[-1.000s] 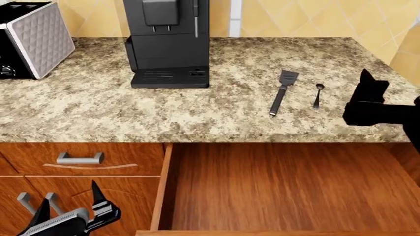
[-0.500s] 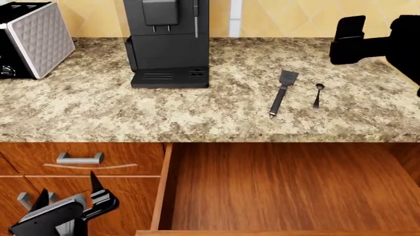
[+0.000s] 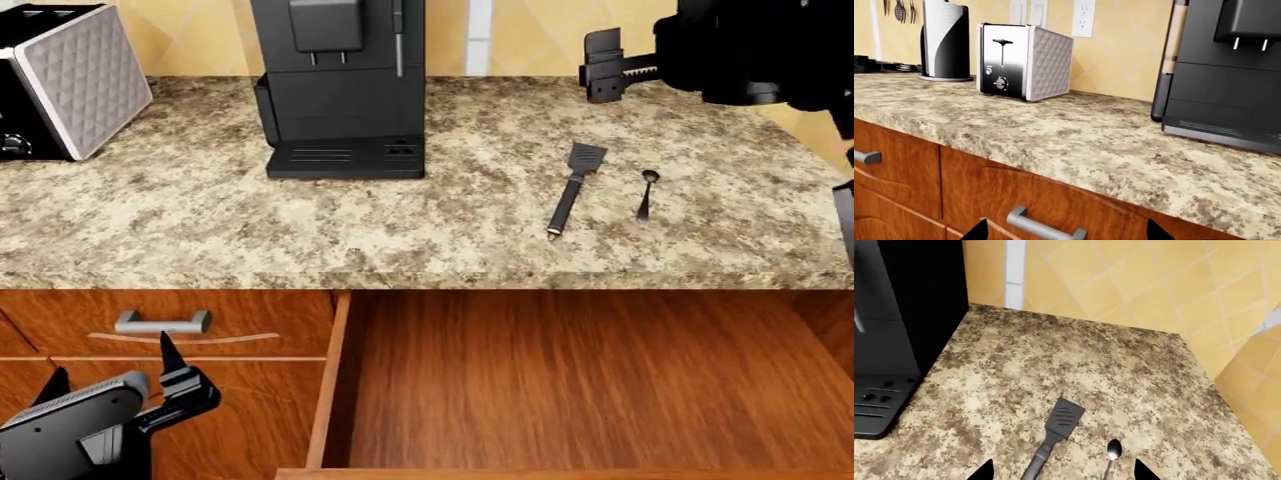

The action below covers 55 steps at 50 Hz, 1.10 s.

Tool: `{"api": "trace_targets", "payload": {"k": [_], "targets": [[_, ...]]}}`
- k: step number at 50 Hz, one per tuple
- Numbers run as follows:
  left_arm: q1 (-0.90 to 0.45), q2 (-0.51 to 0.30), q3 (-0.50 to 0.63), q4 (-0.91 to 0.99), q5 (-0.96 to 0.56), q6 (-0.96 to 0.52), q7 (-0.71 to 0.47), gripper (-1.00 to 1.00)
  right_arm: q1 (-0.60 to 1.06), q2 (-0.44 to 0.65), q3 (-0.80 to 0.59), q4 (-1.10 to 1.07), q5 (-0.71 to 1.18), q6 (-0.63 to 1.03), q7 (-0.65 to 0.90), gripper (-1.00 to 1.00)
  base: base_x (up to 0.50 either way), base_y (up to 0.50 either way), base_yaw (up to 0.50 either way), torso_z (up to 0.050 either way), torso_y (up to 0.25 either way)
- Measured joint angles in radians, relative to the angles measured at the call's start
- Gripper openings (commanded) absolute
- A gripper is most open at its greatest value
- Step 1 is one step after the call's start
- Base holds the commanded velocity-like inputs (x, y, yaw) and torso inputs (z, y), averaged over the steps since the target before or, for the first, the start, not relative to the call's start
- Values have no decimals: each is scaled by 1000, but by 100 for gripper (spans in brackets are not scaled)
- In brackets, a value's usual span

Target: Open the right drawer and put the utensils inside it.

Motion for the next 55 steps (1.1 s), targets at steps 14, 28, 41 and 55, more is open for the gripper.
{"api": "trace_targets", "payload": {"k": [14,28,41,55], "targets": [[5,-7,2,23,-6,-20,-11,100,32,-153,127,345,-334,-31,-127,100,0,0,0,0,0],[-43,1,17,-37,-10,-16,6,100,-14,-209,561,430,-761,-29,-165,100,0,0,0,0,0],[-74,10,27,-92,-8,-2,21,100,-54,-229,737,451,-928,-53,-137,100,0,0,0,0,0],[-72,11,28,-93,-6,6,17,100,-67,-231,850,457,-971,-114,-94,100,0,0,0,0,0]]}}
